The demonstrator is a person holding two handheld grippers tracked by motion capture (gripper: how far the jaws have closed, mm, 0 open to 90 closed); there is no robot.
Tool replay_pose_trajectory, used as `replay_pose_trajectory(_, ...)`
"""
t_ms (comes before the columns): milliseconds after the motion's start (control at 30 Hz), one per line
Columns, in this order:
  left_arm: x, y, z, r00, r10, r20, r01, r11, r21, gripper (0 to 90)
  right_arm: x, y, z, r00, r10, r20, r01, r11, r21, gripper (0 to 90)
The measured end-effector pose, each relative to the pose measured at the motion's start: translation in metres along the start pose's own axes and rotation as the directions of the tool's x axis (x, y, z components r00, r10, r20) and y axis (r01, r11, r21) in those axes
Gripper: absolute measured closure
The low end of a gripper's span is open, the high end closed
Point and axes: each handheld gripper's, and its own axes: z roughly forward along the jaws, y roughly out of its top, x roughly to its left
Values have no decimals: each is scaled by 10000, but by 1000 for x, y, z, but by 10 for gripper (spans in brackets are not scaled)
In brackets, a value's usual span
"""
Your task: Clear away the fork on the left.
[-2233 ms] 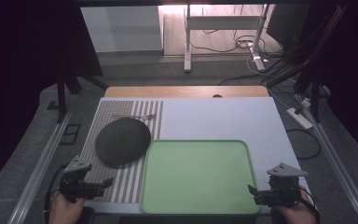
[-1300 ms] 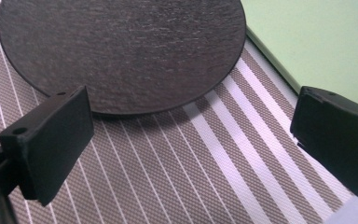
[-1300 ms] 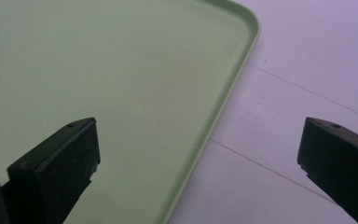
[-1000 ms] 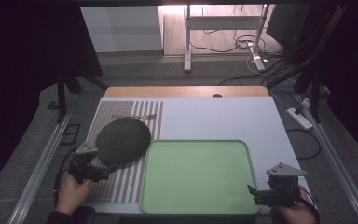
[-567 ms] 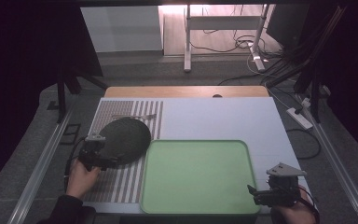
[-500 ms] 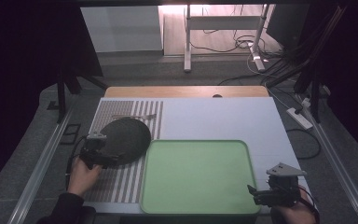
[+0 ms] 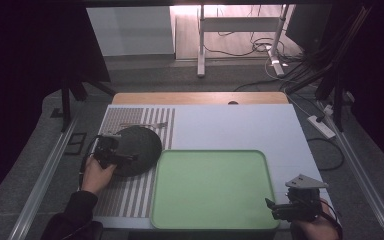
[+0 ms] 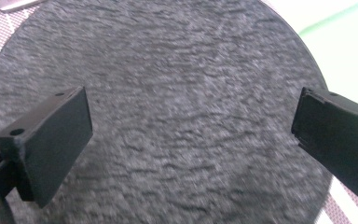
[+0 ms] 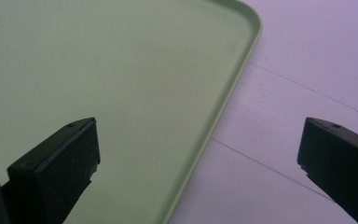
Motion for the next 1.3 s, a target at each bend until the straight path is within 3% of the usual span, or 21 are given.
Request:
replay_pose_trajectory(567,20,29,29,9993,-187,-330,190,9998,78,0,0,0,0,10000,-18,-19,18,10000,31,0)
replay_pose_trajectory(800,27,41,40,9970,-79,-766,98,9996,247,5,0,0,0,10000,-49,-32,49,10000,46,0)
replay_pose_trajectory(1100,39,57,52,9956,-79,-937,98,9997,204,7,0,0,1,10000,-70,-69,70,10000,61,0)
replay_pose_trajectory(1300,45,68,63,9951,37,-991,5,9991,423,1,0,0,1,9999,-87,-97,87,9999,70,0)
